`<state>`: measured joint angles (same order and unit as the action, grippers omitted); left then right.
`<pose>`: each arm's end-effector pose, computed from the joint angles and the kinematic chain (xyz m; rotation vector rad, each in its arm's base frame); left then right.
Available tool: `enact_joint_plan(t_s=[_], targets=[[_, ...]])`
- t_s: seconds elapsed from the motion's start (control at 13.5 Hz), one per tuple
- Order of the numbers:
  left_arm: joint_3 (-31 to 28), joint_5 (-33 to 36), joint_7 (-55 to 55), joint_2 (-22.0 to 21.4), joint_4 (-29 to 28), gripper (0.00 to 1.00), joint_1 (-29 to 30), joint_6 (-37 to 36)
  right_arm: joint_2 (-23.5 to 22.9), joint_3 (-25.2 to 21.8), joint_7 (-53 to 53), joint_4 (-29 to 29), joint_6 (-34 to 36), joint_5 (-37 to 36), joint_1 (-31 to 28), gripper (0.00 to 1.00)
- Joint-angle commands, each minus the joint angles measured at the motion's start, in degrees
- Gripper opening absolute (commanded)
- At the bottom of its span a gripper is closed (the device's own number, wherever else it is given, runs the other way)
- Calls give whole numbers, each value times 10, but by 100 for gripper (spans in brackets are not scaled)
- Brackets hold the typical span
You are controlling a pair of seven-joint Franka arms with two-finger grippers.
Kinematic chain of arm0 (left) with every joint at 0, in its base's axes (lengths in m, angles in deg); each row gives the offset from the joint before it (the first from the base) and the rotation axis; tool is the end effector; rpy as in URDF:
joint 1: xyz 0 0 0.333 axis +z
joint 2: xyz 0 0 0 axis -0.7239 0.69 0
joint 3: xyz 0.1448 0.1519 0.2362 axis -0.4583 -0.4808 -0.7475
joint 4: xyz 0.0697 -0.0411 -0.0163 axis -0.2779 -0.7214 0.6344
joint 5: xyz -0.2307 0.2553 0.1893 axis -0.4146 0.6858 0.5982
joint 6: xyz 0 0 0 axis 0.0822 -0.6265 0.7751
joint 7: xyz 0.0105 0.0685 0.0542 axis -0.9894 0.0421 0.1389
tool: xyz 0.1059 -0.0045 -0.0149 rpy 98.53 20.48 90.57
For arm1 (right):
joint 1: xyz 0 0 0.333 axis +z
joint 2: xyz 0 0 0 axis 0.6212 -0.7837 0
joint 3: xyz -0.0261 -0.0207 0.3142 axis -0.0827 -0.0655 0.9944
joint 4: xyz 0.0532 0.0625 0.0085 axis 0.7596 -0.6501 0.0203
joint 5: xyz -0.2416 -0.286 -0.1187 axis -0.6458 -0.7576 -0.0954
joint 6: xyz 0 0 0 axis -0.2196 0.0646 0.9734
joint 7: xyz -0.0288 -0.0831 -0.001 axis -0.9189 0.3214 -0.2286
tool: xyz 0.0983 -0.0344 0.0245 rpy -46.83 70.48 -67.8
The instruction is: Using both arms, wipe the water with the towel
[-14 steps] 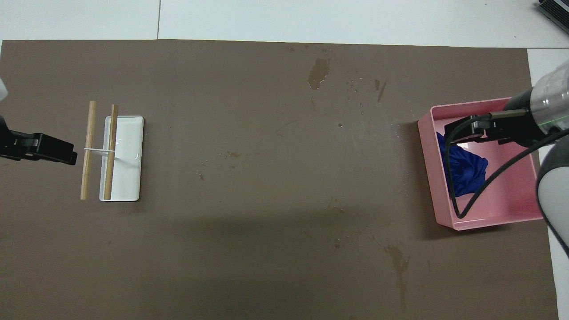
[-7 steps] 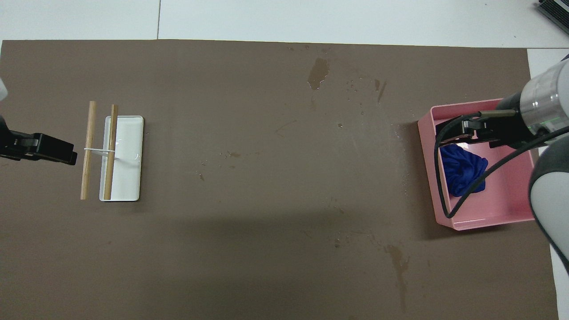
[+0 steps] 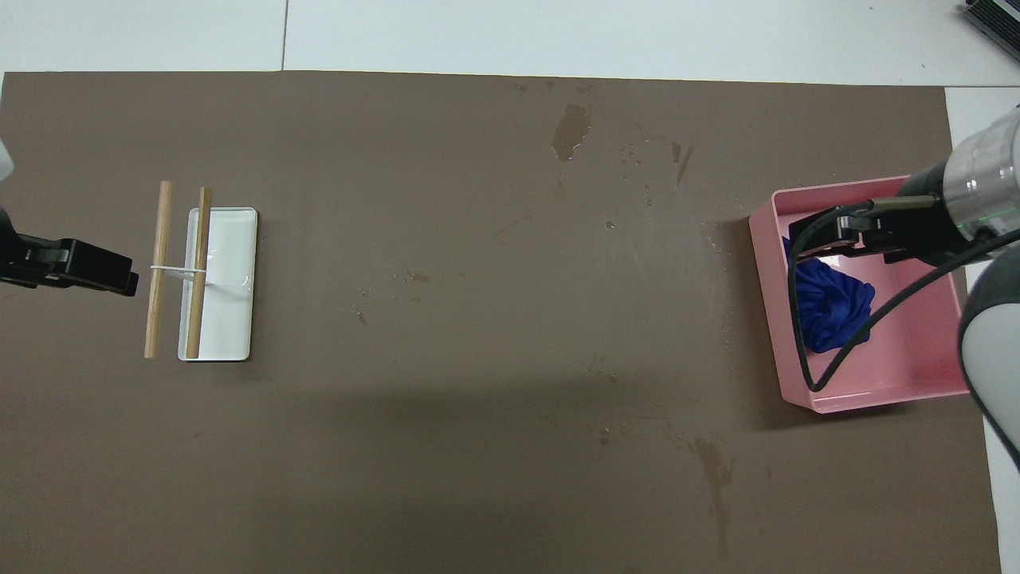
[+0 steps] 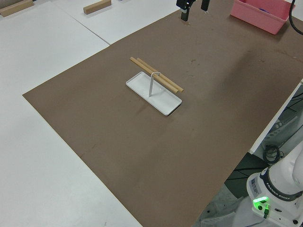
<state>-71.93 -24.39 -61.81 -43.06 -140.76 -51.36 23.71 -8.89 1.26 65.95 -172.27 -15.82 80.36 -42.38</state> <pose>0.5296 -0.0568 0.6534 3.1088 -0.2335 -0.0833 0.5533 0.0806 0.6476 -3.1130 0.0110 0.0481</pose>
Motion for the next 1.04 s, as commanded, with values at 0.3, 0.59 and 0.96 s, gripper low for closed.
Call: enact_joint_plan(t_s=[0.3, 0.59, 0.96], targets=[[0, -3, -4, -18, -21, 100, 2, 2, 12, -3, 49, 7, 22, 8, -13, 100], [0, -3, -4, -18, -21, 100, 3, 2, 12, -121, 53, 3, 24, 10, 100, 100], [0, -3, -4, -18, -21, 100, 3, 2, 14, -99, 54, -13, 19, 13, 78, 100]])
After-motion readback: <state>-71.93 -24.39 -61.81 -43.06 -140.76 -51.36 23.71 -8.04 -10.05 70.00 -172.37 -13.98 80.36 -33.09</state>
